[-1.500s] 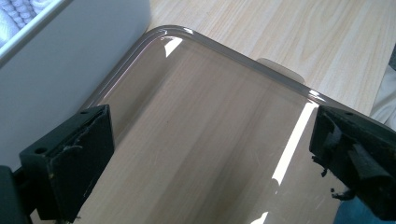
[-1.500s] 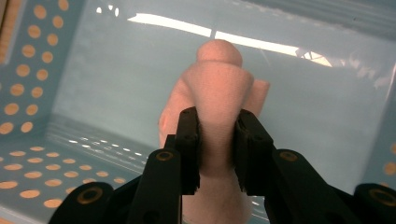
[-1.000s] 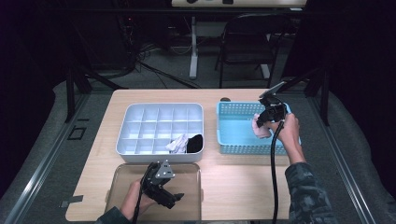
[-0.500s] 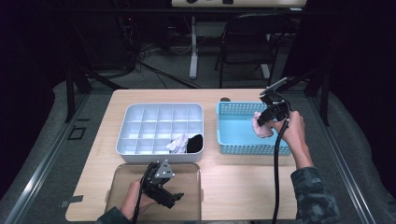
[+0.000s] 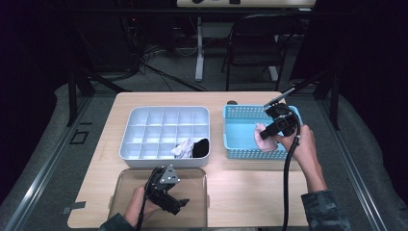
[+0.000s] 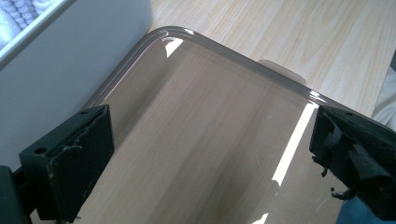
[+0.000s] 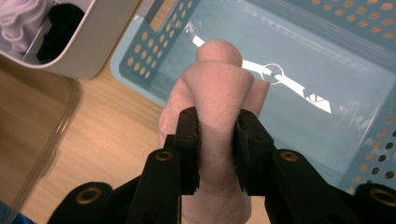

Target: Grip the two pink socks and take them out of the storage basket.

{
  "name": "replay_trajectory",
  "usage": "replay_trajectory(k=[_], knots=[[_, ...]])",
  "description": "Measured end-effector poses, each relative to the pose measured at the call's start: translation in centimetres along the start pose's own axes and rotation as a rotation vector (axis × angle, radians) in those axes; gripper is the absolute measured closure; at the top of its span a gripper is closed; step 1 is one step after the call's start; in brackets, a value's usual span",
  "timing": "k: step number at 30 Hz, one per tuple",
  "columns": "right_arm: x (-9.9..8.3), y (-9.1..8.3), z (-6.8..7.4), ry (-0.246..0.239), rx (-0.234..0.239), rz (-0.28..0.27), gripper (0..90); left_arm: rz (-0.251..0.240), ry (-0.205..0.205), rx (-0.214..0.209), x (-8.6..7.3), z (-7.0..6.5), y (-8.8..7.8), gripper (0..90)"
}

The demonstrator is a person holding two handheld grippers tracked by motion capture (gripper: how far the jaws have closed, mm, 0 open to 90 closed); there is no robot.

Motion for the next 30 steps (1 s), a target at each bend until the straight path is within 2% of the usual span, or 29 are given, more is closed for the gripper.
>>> replay_trajectory(k=[15, 16, 24, 30], knots=[[-3.5, 1.7, 3.2, -0.059, 0.053, 0.009, 72.8, 0.000, -0.007, 0.000, -0.1, 0.2, 0.1, 0.2], [-3.6, 1.9, 3.6, -0.050, 0.065, -0.005, 72.8, -0.001, -0.007, 0.002, -0.1, 0.2, 0.1, 0.2], [-5.4, 3.4, 5.6, -0.076, 0.106, -0.003, 72.4, -0.005, -0.011, 0.004, -0.1, 0.2, 0.2, 0.2], [-6.4, 5.0, 7.4, -0.078, 0.163, -0.007, 72.0, -0.003, -0.009, 0.002, -0.1, 0.3, 0.2, 0.2]])
Point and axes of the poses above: each handheld gripper's, and its own axes: y roughly forward along the jaws, x roughly out of its top, z roughly to its left, the point moved 6 cm from there along y, roughly forward along the jaws, and after that the axes turned 1 degree about x, right-handed, at the moved point
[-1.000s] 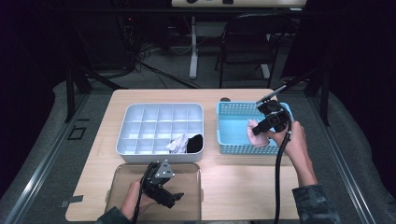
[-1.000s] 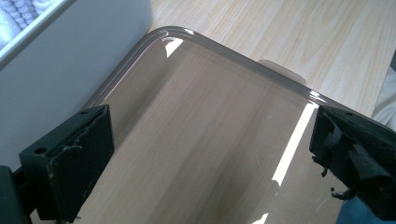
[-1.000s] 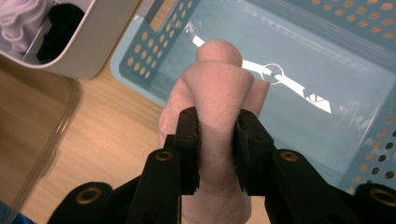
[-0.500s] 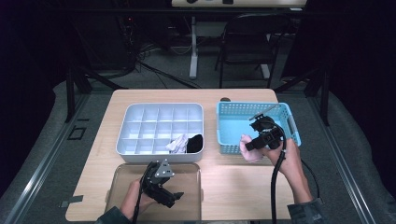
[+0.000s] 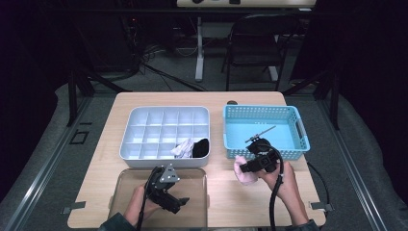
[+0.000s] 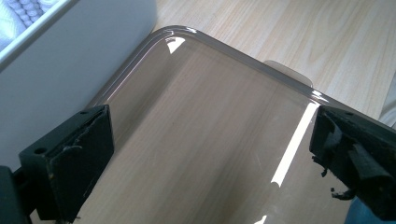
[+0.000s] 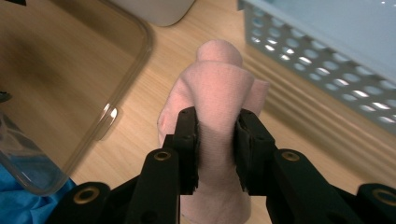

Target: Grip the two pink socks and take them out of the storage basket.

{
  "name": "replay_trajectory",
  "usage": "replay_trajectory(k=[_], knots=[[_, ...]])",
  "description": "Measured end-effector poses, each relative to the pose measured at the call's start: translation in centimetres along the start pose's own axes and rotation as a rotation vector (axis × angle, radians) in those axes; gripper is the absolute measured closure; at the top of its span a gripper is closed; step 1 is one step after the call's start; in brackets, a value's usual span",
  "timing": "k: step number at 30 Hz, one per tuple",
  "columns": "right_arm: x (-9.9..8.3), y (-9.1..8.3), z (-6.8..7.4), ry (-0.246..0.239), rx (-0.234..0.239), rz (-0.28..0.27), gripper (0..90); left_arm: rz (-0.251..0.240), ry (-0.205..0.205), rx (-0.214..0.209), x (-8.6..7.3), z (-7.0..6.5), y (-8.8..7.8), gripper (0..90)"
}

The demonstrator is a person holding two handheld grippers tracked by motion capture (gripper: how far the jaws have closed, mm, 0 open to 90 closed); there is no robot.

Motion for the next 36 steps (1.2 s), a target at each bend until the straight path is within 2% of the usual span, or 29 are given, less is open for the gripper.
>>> replay_trajectory(k=[6, 7, 8, 10, 12, 14, 16, 17, 18, 19, 20, 21, 22, 23, 27, 28, 29, 30, 31, 32, 33, 36], knots=[[-0.4, 3.1, 1.0, 0.002, 0.042, 0.042, 71.3, -0.006, 0.004, 0.009, 0.0, 0.2, -0.1, 0.2], [-0.3, 3.8, 1.5, 0.024, 0.057, 0.013, 71.1, -0.007, -0.002, 0.011, 0.0, 0.2, 0.0, 0.2], [-0.4, 4.3, 1.6, 0.013, 0.061, 0.025, 70.0, -0.002, -0.002, 0.009, 0.0, 0.3, 0.1, 0.2], [-0.6, 5.3, 1.8, 0.005, 0.077, 0.038, 64.4, 0.003, -0.005, 0.011, 0.0, 0.4, 0.3, 0.2], [-1.0, 6.3, 1.8, -0.012, 0.088, 0.067, 49.7, 0.003, -0.008, 0.013, 0.0, 0.4, 0.4, 0.2], [-1.3, 6.3, 1.6, -0.011, 0.107, 0.055, 45.3, 0.004, -0.007, 0.012, 0.0, 0.4, 0.4, 0.2], [-1.4, 5.7, 1.3, -0.002, 0.115, 0.016, 38.1, 0.007, -0.003, 0.009, 0.0, 0.5, 0.5, 0.2], [-1.5, 5.3, 0.9, -0.011, 0.107, 0.017, 39.3, 0.011, -0.002, 0.011, 0.1, 0.4, 0.6, 0.2], [-1.5, 5.3, 0.9, 0.028, 0.103, -0.023, 40.7, 0.012, -0.002, 0.009, 0.1, 0.4, 0.7, 0.2], [-1.6, 5.0, 0.6, 0.003, 0.096, -0.014, 41.7, 0.012, -0.001, 0.007, 0.1, 0.4, 0.7, 0.2], [-1.6, 5.1, 0.6, 0.012, 0.099, -0.030, 43.3, 0.010, -0.001, 0.009, 0.1, 0.3, 0.7, 0.2], [-1.8, 5.1, 0.5, -0.013, 0.081, -0.013, 44.7, 0.008, -0.004, 0.009, 0.1, 0.3, 0.6, 0.2], [-1.8, 5.1, 0.6, -0.018, 0.078, -0.023, 46.9, 0.008, -0.006, 0.009, 0.1, 0.3, 0.6, 0.2], [-1.8, 5.3, 1.1, -0.027, 0.088, -0.043, 48.5, 0.011, -0.006, 0.012, 0.1, 0.3, 0.6, 0.3], [-1.7, 5.9, 2.7, -0.103, 0.100, -0.034, 50.9, 0.002, -0.004, 0.003, 0.3, 0.1, 0.5, 0.2], [-1.7, 6.3, 3.0, -0.115, 0.095, -0.031, 57.2, 0.001, -0.006, -0.003, 0.3, 0.0, 0.6, 0.2], [-1.7, 6.5, 3.2, -0.116, 0.095, -0.032, 61.6, -0.002, -0.013, -0.013, 0.4, -0.1, 0.6, 0.2], [-1.9, 6.9, 3.3, -0.117, 0.086, -0.014, 63.7, -0.004, -0.014, -0.021, 0.5, -0.2, 0.7, 0.2], [-2.0, 7.2, 3.2, -0.127, 0.074, 0.012, 70.1, -0.003, -0.015, -0.028, 0.6, -0.3, 0.8, 0.2], [-2.0, 7.5, 3.3, -0.106, 0.076, -0.001, 72.8, 0.001, -0.019, -0.042, 0.7, -0.4, 0.9, 0.2], [-2.1, 7.6, 3.1, -0.106, 0.078, 0.007, 75.5, 0.003, -0.019, -0.049, 0.8, -0.4, 0.9, 0.2], [-2.1, 7.4, 2.7, -0.087, 0.098, 0.005, 78.5, 0.004, -0.008, -0.054, 1.4, -0.6, 1.2, 0.3]])
Point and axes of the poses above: each handheld gripper's, and its own axes: y roughly forward along the jaws, x roughly out of its top, z roughly to its left, the point moved 6 cm from there along y, roughly forward along the jaws, and after that the axes turned 1 degree about x, right-handed, at the moved point
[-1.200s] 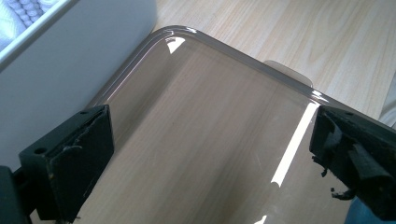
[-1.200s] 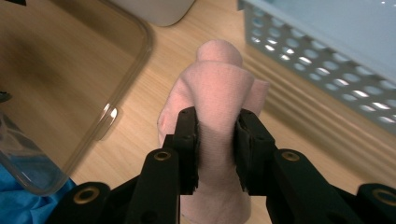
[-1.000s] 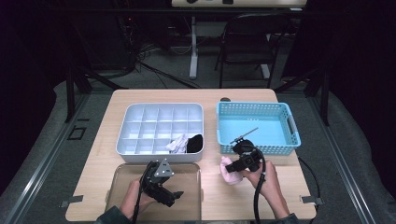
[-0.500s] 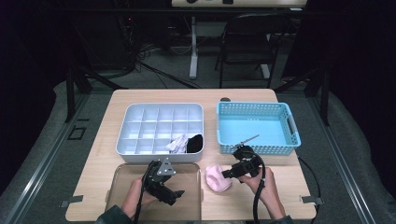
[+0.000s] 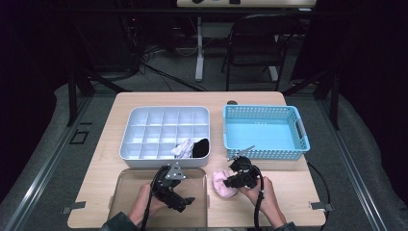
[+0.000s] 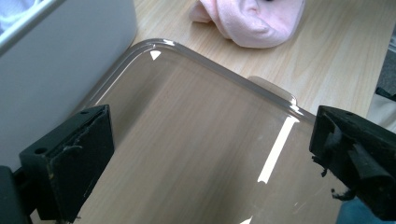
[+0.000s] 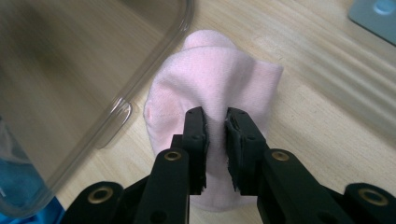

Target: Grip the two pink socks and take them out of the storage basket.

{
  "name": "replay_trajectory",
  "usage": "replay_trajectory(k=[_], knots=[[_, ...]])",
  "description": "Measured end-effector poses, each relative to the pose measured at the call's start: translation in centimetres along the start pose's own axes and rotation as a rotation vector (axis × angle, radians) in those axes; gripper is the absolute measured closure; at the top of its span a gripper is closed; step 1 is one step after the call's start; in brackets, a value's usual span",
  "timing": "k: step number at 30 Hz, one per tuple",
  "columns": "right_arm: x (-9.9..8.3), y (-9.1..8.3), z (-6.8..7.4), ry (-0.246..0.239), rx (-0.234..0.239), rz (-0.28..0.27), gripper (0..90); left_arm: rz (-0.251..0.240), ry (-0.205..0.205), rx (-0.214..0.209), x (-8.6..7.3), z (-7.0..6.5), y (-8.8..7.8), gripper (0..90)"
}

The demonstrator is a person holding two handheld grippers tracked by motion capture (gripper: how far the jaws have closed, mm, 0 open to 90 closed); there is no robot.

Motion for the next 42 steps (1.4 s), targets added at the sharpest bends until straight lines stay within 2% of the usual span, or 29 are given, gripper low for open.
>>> replay_trajectory(k=[1, 2, 3, 4, 7, 9, 11, 12, 16, 17, 18, 19, 22, 24, 25, 26, 27, 28, 30, 32, 34, 36, 39, 40, 42], knots=[[0.0, 0.1, 0.0, 0.031, 0.008, -0.020, 78.4, 0.001, 0.003, 0.000, 0.0, 0.0, 0.0, 0.3], [0.0, 0.0, -0.2, 0.030, 0.016, -0.017, 78.1, -0.002, -0.002, -0.006, 0.1, 0.0, 0.1, 0.3], [-0.1, -0.2, -0.5, 0.035, 0.053, -0.012, 77.8, -0.006, -0.004, -0.008, 0.1, 0.0, 0.0, 0.3], [-0.1, -0.3, -0.5, 0.063, 0.079, -0.022, 77.5, -0.015, -0.012, -0.016, 0.1, -0.1, 0.0, 0.3], [-0.3, -0.7, -1.3, 0.117, 0.102, -0.072, 72.9, -0.007, -0.018, -0.024, 0.1, -0.1, 0.3, 0.3], [-0.6, -0.8, -1.5, 0.111, 0.093, -0.046, 65.2, -0.002, -0.017, -0.025, 0.2, -0.3, 0.5, 0.8], [-0.7, -0.7, -1.4, 0.104, 0.079, -0.049, 64.4, -0.003, -0.026, -0.035, 0.6, -0.6, 0.7, 1.2], [-0.8, -1.0, -1.4, 0.095, 0.073, -0.041, 60.3, -0.011, -0.023, -0.046, 1.0, -0.8, 0.8, 0.3], [-1.0, -2.3, -2.3, 0.108, 0.042, -0.114, 57.2, -0.022, 0.000, -0.072, 2.6, -2.0, 1.3, 1.6], [-1.2, -2.3, -2.4, 0.122, 0.042, -0.110, 57.6, -0.025, -0.003, -0.093, 2.9, -2.2, 1.6, 3.5], [-1.4, -2.2, -2.5, 0.121, 0.043, -0.105, 57.8, -0.016, -0.003, -0.094, 3.2, -2.4, 2.0, 7.2], [-1.6, -1.9, -2.5, 0.126, 0.043, -0.096, 59.1, -0.009, -0.018, -0.115, 3.5, -2.5, 2.6, 10.5], [-1.9, -1.3, -2.2, 0.121, 0.039, -0.084, 64.9, 0.032, -0.066, -0.120, 3.9, -2.4, 4.2, 23.1], [-1.9, -1.0, -2.1, 0.120, 0.041, -0.069, 66.9, 0.061, -0.096, -0.107, 4.0, -2.2, 5.0, 28.8], [-1.9, -0.8, -1.9, 0.128, 0.046, -0.079, 68.4, 0.076, -0.102, -0.094, 4.0, -2.0, 5.3, 31.2], [-1.9, -0.7, -1.9, 0.109, 0.039, -0.057, 69.6, 0.082, -0.118, -0.087, 4.0, -1.9, 5.7, 32.0], [-2.0, -0.5, -1.7, 0.099, 0.035, -0.039, 69.9, 0.096, -0.116, -0.084, 4.0, -1.8, 5.9, 35.0], [-1.9, -0.4, -1.6, 0.099, 0.037, -0.047, 70.9, 0.116, -0.112, -0.077, 4.1, -1.8, 6.2, 37.2], [-1.8, -0.1, -1.4, 0.102, 0.038, -0.043, 72.0, 0.104, -0.123, -0.068, 4.3, -1.7, 6.5, 41.4], [-1.7, 0.3, -1.2, 0.110, 0.035, -0.042, 73.7, 0.102, -0.127, -0.079, 4.6, -1.8, 6.6, 47.1], [-1.8, 0.3, -1.1, 0.103, 0.026, -0.031, 74.1, 0.103, -0.127, -0.074, 4.7, -1.8, 6.9, 56.3], [-1.8, 0.4, -1.0, 0.111, 0.035, -0.045, 74.1, 0.105, -0.132, -0.068, 4.7, -1.8, 7.1, 58.4], [-1.8, 0.3, -1.1, 0.118, 0.041, -0.051, 74.1, 0.092, -0.120, -0.070, 4.7, -2.1, 7.3, 67.4], [-1.9, 0.4, -1.1, 0.113, 0.043, -0.038, 74.0, 0.092, -0.109, -0.069, 4.8, -2.1, 7.2, 72.1], [-1.9, 0.4, -1.2, 0.108, 0.037, -0.031, 73.7, 0.067, -0.097, -0.060, 4.9, -2.3, 7.1, 77.2]])
Point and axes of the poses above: each handheld gripper's, and its own axes: y roughly forward along the jaws, x roughly out of its top, z roughly to its left, the point moved 6 cm from there along y, roughly forward along the jaws, and after that the axes turned 1 degree about x, right-handed, at the moved point
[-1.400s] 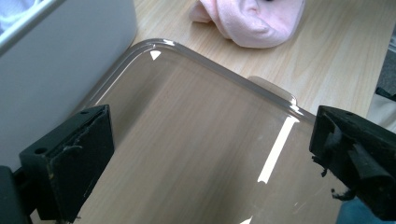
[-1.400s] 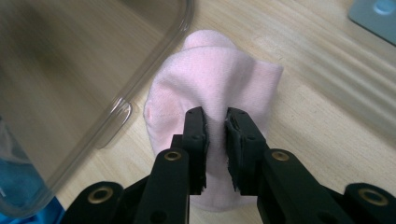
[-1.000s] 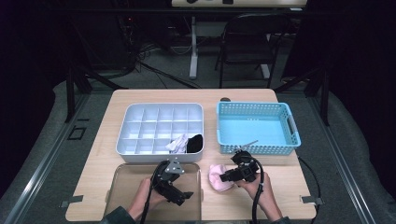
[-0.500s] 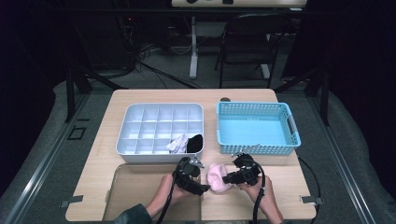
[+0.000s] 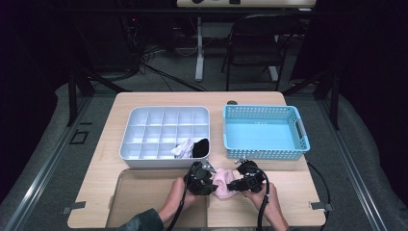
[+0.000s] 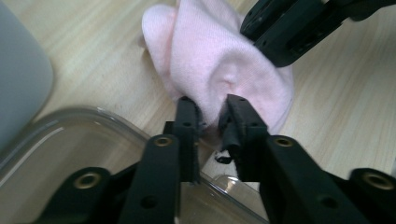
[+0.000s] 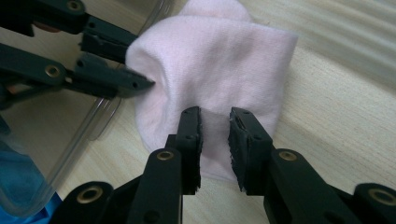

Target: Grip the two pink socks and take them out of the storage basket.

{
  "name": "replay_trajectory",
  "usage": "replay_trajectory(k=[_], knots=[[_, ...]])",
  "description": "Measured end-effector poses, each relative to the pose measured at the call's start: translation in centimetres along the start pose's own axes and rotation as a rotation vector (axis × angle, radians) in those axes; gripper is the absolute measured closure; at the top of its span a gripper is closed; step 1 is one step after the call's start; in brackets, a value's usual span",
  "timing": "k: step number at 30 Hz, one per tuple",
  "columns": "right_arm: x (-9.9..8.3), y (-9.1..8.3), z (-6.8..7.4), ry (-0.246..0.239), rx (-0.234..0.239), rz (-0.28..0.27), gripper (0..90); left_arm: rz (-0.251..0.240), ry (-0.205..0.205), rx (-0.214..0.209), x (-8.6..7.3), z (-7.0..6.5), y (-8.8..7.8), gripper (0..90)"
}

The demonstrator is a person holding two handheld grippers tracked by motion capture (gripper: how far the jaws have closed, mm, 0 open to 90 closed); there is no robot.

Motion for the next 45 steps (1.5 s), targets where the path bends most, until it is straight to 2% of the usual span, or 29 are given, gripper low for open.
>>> replay_trajectory(k=[2, 4, 5, 10, 13, 16, 17, 19, 20, 21, 25, 27, 28, 29, 31, 32, 33, 34, 35, 36, 37, 38, 40, 41, 42, 43, 45], knots=[[-0.1, 0.0, -0.1, 0.001, -0.008, 0.019, 73.3, -0.015, 0.022, -0.001, -0.1, -0.2, -0.2, 81.7], [-0.1, 0.1, 0.1, 0.024, 0.002, 0.000, 69.5, -0.015, 0.037, -0.010, -0.3, -0.4, -0.3, 83.4], [-0.1, 0.0, 0.0, 0.009, -0.001, 0.006, 67.7, -0.016, 0.040, -0.017, -0.3, -0.4, -0.4, 83.6], [0.1, -1.0, -0.7, 0.031, -0.044, -0.055, 59.7, -0.037, 0.026, -0.030, -0.4, 0.0, -1.1, 83.8], [0.0, -1.1, -1.1, 0.027, -0.064, -0.044, 55.3, -0.052, 0.007, -0.043, -0.3, 0.4, -1.4, 83.8], [0.0, -1.3, -0.9, 0.009, -0.061, -0.043, 51.6, -0.066, -0.013, -0.056, -0.3, 0.7, -1.8, 83.8], [0.1, -1.1, -0.6, 0.017, -0.054, -0.058, 50.5, -0.071, -0.013, -0.062, -0.2, 0.7, -2.0, 83.8], [0.0, -1.0, -0.5, 0.012, -0.049, -0.054, 49.6, -0.081, -0.016, -0.055, -0.1, 0.8, -2.2, 83.8], [0.0, -0.9, -0.5, -0.005, -0.046, -0.027, 48.0, -0.092, -0.022, -0.077, 0.0, 0.8, -2.5, 83.8], [0.0, -0.7, -0.4, 0.000, -0.044, -0.038, 46.4, -0.091, -0.024, -0.064, 0.0, 0.9, -2.6, 83.8], [-0.1, -0.9, 0.1, -0.039, -0.007, -0.020, 43.0, -0.111, -0.029, -0.048, 0.3, 1.4, -3.3, 83.8], [-0.3, -0.8, 0.3, -0.056, -0.009, -0.008, 41.8, -0.116, -0.043, -0.047, 0.3, 1.7, -3.4, 83.8], [-0.3, -0.5, 0.6, -0.054, -0.003, -0.017, 41.4, -0.123, -0.050, -0.064, 0.3, 1.9, -3.6, 83.8], [-0.4, -0.5, 0.7, -0.080, -0.006, 0.008, 40.2, -0.125, -0.052, -0.061, 0.3, 2.0, -3.7, 83.8], [-0.4, -0.2, 1.0, -0.095, -0.014, 0.008, 39.8, -0.138, -0.067, -0.060, 0.5, 2.2, -4.1, 83.8], [-0.4, -0.2, 1.1, -0.103, -0.027, 0.008, 39.4, -0.145, -0.069, -0.080, 0.6, 2.3, -4.4, 83.8], [-0.3, -0.1, 1.3, -0.094, -0.033, -0.005, 39.1, -0.150, -0.077, -0.068, 0.6, 2.4, -4.6, 83.8], [-0.2, 0.1, 1.4, -0.095, -0.029, -0.002, 38.3, -0.151, -0.079, -0.085, 0.6, 2.4, -4.7, 83.8], [0.0, 0.3, 1.4, -0.085, -0.035, -0.020, 38.6, -0.152, -0.082, -0.092, 0.6, 2.5, -4.8, 83.8], [0.0, 0.3, 1.3, -0.083, -0.046, -0.007, 39.3, -0.158, -0.090, -0.097, 0.6, 2.5, -4.9, 83.8], [0.2, 0.6, 1.3, -0.061, -0.044, -0.022, 39.5, -0.158, -0.089, -0.097, 0.6, 2.5, -5.0, 83.8], [0.3, 0.8, 1.2, -0.053, -0.043, -0.027, 40.4, -0.153, -0.091, -0.085, 0.6, 2.6, -5.1, 83.8], [0.5, 1.2, 1.2, -0.047, -0.040, -0.028, 43.8, -0.164, -0.105, -0.116, 0.5, 2.7, -5.3, 83.8], [0.6, 1.5, 1.3, -0.032, -0.035, -0.047, 45.8, -0.160, -0.107, -0.115, 0.5, 2.8, -5.4, 83.8], [0.7, 1.6, 1.3, -0.034, -0.030, -0.041, 50.2, -0.163, -0.113, -0.100, 0.4, 2.9, -5.5, 83.8], [0.7, 1.7, 1.2, -0.035, -0.032, -0.045, 56.9, -0.164, -0.115, -0.117, 0.4, 3.0, -5.6, 83.8], [0.9, 1.8, 1.1, -0.017, -0.006, -0.073, 68.4, -0.167, -0.122, -0.117, 0.3, 3.1, -5.8, 83.8]])
Point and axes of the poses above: each handheld gripper's, and its own axes: y roughly forward along the jaws, x roughly out of its top, z roughly to its left, the point moved 6 cm from there along y, roughly forward along the jaws, and after that the axes turned 1 degree about x, right-handed, at the moved point
